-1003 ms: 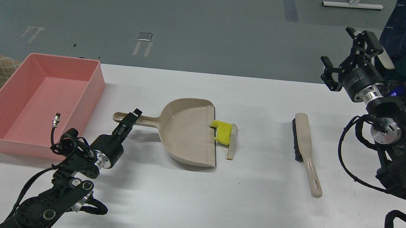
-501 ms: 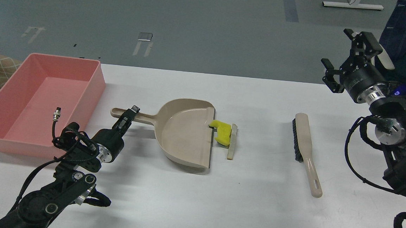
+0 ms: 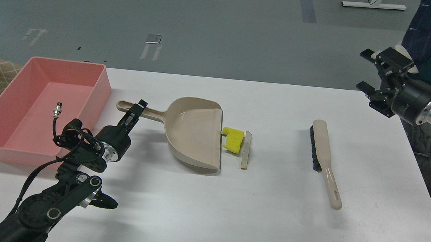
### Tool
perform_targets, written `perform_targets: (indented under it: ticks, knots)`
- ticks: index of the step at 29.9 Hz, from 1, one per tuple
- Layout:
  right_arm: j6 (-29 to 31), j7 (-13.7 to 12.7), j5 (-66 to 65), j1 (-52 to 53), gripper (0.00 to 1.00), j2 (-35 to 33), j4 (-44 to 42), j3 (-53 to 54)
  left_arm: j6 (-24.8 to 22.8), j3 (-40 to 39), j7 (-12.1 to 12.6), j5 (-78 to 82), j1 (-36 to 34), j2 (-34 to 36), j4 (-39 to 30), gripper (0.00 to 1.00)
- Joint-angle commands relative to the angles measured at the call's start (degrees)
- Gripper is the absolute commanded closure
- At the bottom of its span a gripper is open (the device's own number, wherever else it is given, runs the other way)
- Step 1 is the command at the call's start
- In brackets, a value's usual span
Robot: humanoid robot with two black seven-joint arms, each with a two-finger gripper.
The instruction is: Sweep and dump garbage into bin
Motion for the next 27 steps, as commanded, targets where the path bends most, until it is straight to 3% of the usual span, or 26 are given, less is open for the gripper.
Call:
perform_targets:
  ticks: [1, 7, 15, 19, 21, 27]
  knots:
    - [0.0, -1.3, -3.8, 0.0, 0.00, -8.4, 8.9, -7.6, 0.0, 0.0, -0.2, 0.1, 0.2, 1.2, -1.4, 1.00]
    - [0.0, -3.1, -8.6, 0.0, 0.00, -20.3, 22.0, -15.7, 0.0, 0.0, -0.5, 0.1, -0.6, 2.0, -2.5, 1.00]
    - [0.2, -3.2, -17.2, -0.2, 0.00, -27.4, 27.2, -20.4, -0.2, 0.1, -1.5, 0.1, -0.4, 2.6, -5.3, 1.00]
    - [0.2, -4.1, -19.4, -1.0, 0.00, -27.7, 27.2, -20.7, -0.3, 0.1, -1.6, 0.1, -0.1, 2.9, -5.4, 1.00]
    - [0.2, -5.9, -20.4, -2.0, 0.00, -27.0, 27.2, -20.6, -0.2, 1.8, -1.5, 0.2, -0.2, 3.1, -6.0, 1.00]
    - [0.2, -6.3, -20.5, -2.9, 0.00, -24.9, 27.2, -20.8, -0.2, 3.0, -1.6, 0.1, 0.0, 4.8, -7.6, 1.00]
